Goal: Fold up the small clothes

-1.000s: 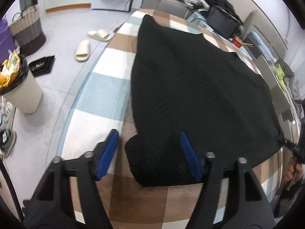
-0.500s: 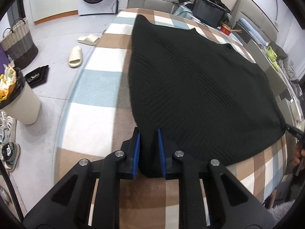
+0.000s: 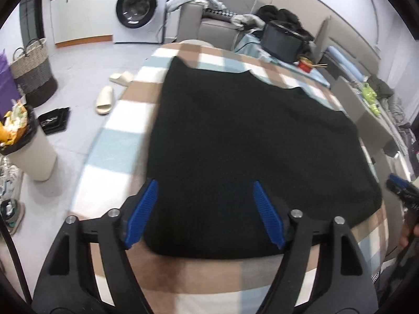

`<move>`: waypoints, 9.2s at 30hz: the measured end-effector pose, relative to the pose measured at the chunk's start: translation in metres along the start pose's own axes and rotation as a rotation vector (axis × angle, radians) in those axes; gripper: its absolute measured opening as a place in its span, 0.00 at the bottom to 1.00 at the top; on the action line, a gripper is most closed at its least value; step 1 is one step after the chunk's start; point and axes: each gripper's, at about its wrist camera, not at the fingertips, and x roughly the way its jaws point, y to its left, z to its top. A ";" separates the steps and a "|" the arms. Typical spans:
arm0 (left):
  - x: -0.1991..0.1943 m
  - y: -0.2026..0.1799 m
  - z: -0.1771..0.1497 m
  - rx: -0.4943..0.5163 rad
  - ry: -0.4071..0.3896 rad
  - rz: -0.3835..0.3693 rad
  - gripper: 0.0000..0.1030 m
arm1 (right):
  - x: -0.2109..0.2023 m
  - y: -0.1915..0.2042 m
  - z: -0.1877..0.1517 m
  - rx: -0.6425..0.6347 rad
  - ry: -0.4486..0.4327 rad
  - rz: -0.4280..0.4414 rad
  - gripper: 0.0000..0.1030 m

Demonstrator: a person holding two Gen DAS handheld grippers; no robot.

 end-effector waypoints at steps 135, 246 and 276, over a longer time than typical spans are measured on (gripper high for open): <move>0.099 -0.047 0.023 0.157 0.097 0.079 0.91 | 0.228 0.031 0.156 -0.012 0.091 -0.135 0.87; 0.029 -0.157 -0.007 0.202 0.028 -0.178 0.65 | 0.012 -0.030 -0.015 0.279 0.012 0.115 0.87; 0.062 -0.147 -0.013 0.160 0.084 -0.065 0.75 | 0.051 -0.044 -0.015 0.412 0.111 0.307 0.52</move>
